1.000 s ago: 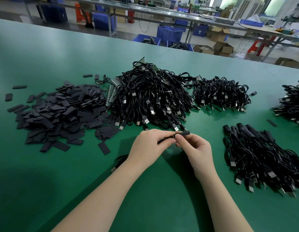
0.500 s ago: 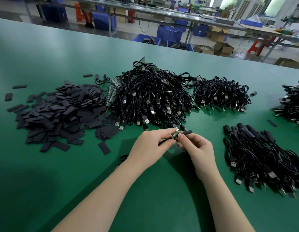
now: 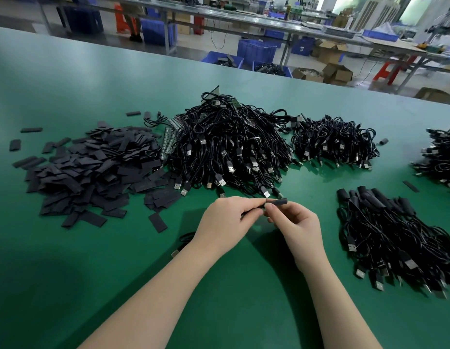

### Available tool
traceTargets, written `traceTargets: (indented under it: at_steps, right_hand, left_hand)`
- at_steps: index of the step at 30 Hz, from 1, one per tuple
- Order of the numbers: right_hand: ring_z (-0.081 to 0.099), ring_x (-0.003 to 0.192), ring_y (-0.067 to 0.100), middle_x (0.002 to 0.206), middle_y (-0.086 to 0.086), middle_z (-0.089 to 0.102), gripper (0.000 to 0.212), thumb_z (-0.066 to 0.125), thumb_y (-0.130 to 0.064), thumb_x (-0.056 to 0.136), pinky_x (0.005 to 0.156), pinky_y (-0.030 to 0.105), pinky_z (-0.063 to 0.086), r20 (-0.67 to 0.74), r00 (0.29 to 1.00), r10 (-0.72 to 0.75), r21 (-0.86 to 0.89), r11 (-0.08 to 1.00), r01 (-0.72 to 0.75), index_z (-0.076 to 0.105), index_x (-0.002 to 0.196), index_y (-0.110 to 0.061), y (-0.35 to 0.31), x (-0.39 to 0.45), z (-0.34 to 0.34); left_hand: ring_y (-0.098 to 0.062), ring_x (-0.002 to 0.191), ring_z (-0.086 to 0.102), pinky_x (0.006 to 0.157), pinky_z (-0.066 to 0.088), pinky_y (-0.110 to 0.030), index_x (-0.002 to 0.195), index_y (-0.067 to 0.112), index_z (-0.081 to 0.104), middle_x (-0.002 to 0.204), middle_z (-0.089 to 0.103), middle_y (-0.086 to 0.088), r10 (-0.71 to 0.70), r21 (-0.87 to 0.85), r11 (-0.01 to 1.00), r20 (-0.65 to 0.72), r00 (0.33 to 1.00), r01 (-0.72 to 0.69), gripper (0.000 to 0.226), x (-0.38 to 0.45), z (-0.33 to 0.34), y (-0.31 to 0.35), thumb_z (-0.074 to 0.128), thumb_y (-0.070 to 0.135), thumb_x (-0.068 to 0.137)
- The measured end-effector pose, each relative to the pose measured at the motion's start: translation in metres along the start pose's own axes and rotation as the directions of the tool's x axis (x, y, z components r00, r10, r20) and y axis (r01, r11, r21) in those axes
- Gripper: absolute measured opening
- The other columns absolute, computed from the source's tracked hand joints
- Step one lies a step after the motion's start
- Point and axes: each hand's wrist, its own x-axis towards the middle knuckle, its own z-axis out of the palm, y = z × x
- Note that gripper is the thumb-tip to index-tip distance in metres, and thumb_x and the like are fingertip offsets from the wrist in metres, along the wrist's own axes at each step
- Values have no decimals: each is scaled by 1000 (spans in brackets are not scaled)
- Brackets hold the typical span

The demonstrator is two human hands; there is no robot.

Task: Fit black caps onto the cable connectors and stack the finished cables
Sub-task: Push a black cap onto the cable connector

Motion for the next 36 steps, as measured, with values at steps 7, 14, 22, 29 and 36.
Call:
traceTargets:
  at_steps: [7, 14, 22, 29, 36]
  right_hand:
    - [60, 65, 4, 67, -7, 69, 17, 71, -17, 91, 64, 13, 47, 61, 998, 16, -40, 999, -14, 75, 75, -22, 0, 0, -1]
    - [64, 73, 10, 79, -6, 69, 18, 72, -16, 89, 71, 19, 53, 28, 1000, -1, 126, 992, -2, 76, 103, -26, 2, 0, -1]
    - [64, 69, 15, 78, 2, 71, 6, 76, -17, 86, 69, 27, 53, -36, 998, 60, 118, 992, -55, 77, 86, -23, 6, 2, -2]
    - [67, 68, 13, 76, -1, 72, 14, 73, -14, 89, 66, 20, 54, -120, 988, 93, 198, 978, -68, 79, 88, -26, 3, 3, -2]
    - [66, 68, 14, 80, 3, 73, 36, 79, -44, 64, 67, 27, 54, -82, 982, 173, 246, 958, -148, 77, 87, -16, -1, 1, 2]
  left_hand:
    - [2, 94, 58, 83, 46, -19, 117, 35, 70, 102, 73, 13, 52, -54, 997, -20, 998, -53, 29, 0, 0, -1, 66, 27, 90]
    - [0, 98, 61, 85, 52, -33, 112, 31, 72, 101, 72, 15, 27, -101, 994, -14, 1000, -28, 22, 1, 1, 0, 62, 26, 93]
    - [6, 88, 64, 79, 56, -32, 108, 37, 73, 93, 72, 22, -93, -92, 991, 19, 996, 94, 20, 0, 0, 3, 66, 41, 89]
    - [7, 83, 62, 72, 56, -31, 97, 42, 73, 85, 70, 26, -133, 16, 991, 41, 990, 132, 16, 0, -3, 2, 61, 49, 88]
    - [2, 84, 61, 73, 54, -30, 103, 41, 72, 86, 68, 22, -98, 82, 992, 1, 995, 98, 17, 0, -1, 2, 66, 43, 87]
